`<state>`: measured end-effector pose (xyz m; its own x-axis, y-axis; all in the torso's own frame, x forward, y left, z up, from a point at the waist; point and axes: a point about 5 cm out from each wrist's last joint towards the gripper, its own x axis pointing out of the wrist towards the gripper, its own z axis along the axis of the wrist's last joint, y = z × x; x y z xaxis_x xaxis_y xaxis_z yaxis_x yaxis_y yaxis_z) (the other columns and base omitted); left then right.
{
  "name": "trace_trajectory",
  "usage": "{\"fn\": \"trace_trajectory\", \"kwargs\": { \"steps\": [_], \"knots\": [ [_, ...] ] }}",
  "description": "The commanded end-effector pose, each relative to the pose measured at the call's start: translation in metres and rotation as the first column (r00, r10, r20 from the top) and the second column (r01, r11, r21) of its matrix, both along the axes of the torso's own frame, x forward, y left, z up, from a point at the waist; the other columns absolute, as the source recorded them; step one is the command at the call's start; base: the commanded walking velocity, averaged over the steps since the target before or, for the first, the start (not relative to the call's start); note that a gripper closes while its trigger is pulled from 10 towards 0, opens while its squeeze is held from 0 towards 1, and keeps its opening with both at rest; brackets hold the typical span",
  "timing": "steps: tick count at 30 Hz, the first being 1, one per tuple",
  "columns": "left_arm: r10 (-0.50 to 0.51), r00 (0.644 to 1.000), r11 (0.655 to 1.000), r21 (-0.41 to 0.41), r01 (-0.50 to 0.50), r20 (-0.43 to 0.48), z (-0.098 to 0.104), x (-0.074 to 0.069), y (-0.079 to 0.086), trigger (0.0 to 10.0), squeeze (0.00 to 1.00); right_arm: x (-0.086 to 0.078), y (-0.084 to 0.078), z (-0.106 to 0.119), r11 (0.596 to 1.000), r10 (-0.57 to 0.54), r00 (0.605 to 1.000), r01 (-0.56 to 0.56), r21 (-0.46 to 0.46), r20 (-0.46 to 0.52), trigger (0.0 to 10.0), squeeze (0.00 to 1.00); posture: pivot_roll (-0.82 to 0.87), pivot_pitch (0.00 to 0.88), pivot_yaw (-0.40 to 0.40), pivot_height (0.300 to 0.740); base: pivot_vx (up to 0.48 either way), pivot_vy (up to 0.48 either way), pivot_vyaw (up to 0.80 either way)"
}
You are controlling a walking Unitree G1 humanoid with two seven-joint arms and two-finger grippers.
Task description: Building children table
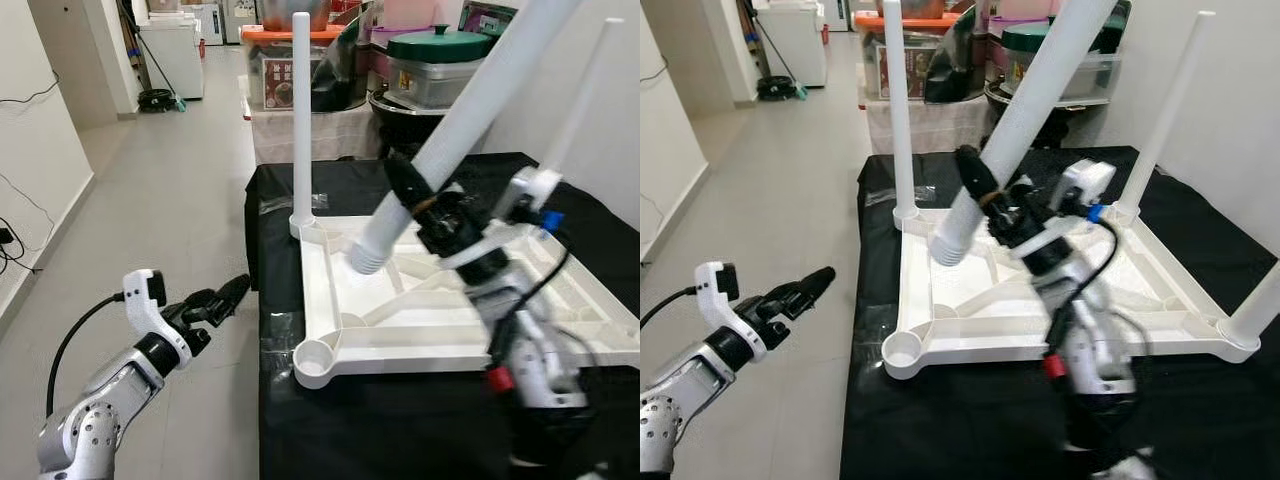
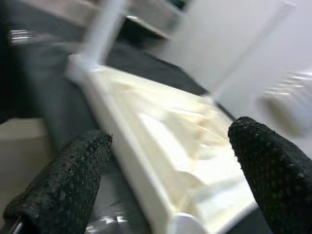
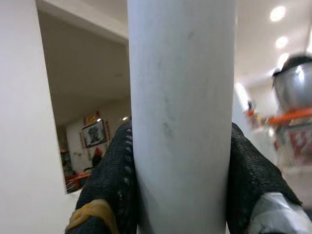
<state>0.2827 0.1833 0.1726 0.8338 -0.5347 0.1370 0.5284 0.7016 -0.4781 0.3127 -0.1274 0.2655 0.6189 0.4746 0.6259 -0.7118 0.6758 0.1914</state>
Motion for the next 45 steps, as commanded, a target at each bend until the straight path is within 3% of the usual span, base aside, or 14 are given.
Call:
{"fn": "trace_trajectory", "kwargs": {
  "steps": [1, 2, 4, 5, 7, 9, 11, 13, 15, 17, 20, 28, 37, 45],
  "knots": [
    [-0.083, 0.996, 0.996, 0.028, 0.083, 0.027, 0.005, -0.004, -0.006, 10.0, 0.00, 0.001, 0.010, 0.003, 1.000, -0.007, 1.000, 0.007, 0.002, 0.001, 0.0, 0.00, 0.06, 0.000, 0.001, 0.740, 0.000, 0.000, 0.00],
    [-0.083, 0.996, 0.996, 0.028, 0.083, 0.027, 0.005, -0.004, -0.006, 10.0, 0.00, 0.001, 0.010, 0.003, 1.000, -0.007, 1.000, 0.007, 0.002, 0.001, 0.0, 0.00, 0.06, 0.000, 0.001, 0.740, 0.000, 0.000, 0.00],
    [-0.204, 0.977, 0.961, 0.204, 0.189, 0.056, 0.007, -0.009, -0.016, 10.0, 0.00, 0.001, 0.035, 0.000, 0.997, 0.070, 0.997, -0.070, -0.017, -0.020, 0.0, 0.00, 0.07, 0.000, -0.001, 0.740, 0.000, 0.000, 0.00],
    [-0.204, 0.977, 0.961, 0.204, 0.189, 0.056, 0.007, -0.009, -0.016, 10.0, 0.00, 0.001, 0.035, 0.000, 0.997, 0.070, 0.997, -0.070, -0.017, -0.020, 0.0, 0.00, 0.07, 0.000, -0.001, 0.740, 0.000, 0.000, 0.00],
    [-0.289, 0.955, 0.905, 0.343, 0.250, 0.068, 0.008, -0.013, -0.020, 10.0, 0.00, -0.001, 0.051, -0.004, 0.987, 0.146, 0.988, -0.149, -0.055, -0.049, 0.0, 0.00, 0.08, 0.000, -0.003, 0.740, 0.000, 0.000, 0.00],
    [-0.289, 0.955, 0.905, 0.343, 0.250, 0.068, 0.008, -0.013, -0.020, 10.0, 0.00, -0.001, 0.051, -0.004, 0.987, 0.146, 0.988, -0.149, -0.055, -0.049, 0.0, 0.00, 0.08, 0.000, -0.003, 0.740, 0.000, 0.000, 0.00],
    [-0.340, 0.938, 0.850, 0.449, 0.275, 0.070, 0.009, -0.015, -0.017, 10.0, 0.00, -0.003, 0.056, -0.007, 0.977, 0.193, 0.979, -0.198, -0.078, -0.072, 0.0, 0.00, 0.08, 0.000, -0.008, 0.740, 0.000, 0.000, 0.00],
    [-0.340, 0.938, 0.850, 0.449, 0.275, 0.070, 0.009, -0.015, -0.017, 10.0, 0.00, -0.003, 0.056, -0.007, 0.977, 0.193, 0.979, -0.198, -0.078, -0.072, 0.0, 0.00, 0.08, 0.000, -0.008, 0.740, 0.000, 0.000, 0.00],
    [-0.359, 0.931, 0.794, 0.543, 0.273, 0.058, 0.008, -0.014, -0.007, 10.0, 0.00, -0.006, 0.061, -0.008, 0.962, 0.244, 0.966, -0.253, -0.103, -0.088, 0.0, 0.00, 0.09, 0.000, -0.009, 0.740, 0.000, 0.000, 0.00],
    [-0.360, 0.931, 0.779, 0.567, 0.268, 0.054, 0.008, -0.013, -0.004, 10.0, 0.00, -0.009, 0.065, -0.010, 0.954, 0.268, 0.959, -0.277, -0.112, -0.094, 0.0, 0.00, 0.08, 0.000, -0.007, 0.740, 0.000, 0.000, 0.00],
    [-0.362, 0.931, 0.770, 0.580, 0.265, 0.055, 0.008, -0.012, -0.003, 10.0, 0.00, -0.012, 0.068, -0.011, 0.947, 0.287, 0.953, -0.297, -0.120, -0.097, 0.0, 0.00, 0.08, 0.000, -0.005, 0.740, 0.000, 0.000, 0.00],
    [-0.363, 0.928, 0.827, 0.488, 0.280, 0.083, 0.010, -0.007, -0.017, 10.0, 0.00, -0.022, 0.080, -0.019, 0.932, 0.329, 0.937, -0.342, -0.119, -0.116, 0.0, 0.00, 0.07, 0.000, 0.004, 0.740, 0.000, 0.000, 0.00],
    [-0.425, 0.902, 0.807, 0.484, 0.339, 0.078, 0.006, -0.006, -0.029, 10.0, 0.00, -0.026, 0.089, -0.023, 0.922, 0.351, 0.927, -0.367, -0.120, -0.133, 0.0, 0.00, 0.07, 0.000, 0.005, 0.740, 0.000, 0.000, 0.00],
    [-0.430, 0.900, 0.791, 0.511, 0.336, 0.074, 0.006, -0.004, -0.028, 10.0, 0.00, -0.027, 0.093, -0.024, 0.919, 0.358, 0.923, -0.375, -0.123, -0.139, 0.0, 0.00, 0.07, 0.000, 0.005, 0.740, 0.000, 0.000, 0.00]
  ]
}}
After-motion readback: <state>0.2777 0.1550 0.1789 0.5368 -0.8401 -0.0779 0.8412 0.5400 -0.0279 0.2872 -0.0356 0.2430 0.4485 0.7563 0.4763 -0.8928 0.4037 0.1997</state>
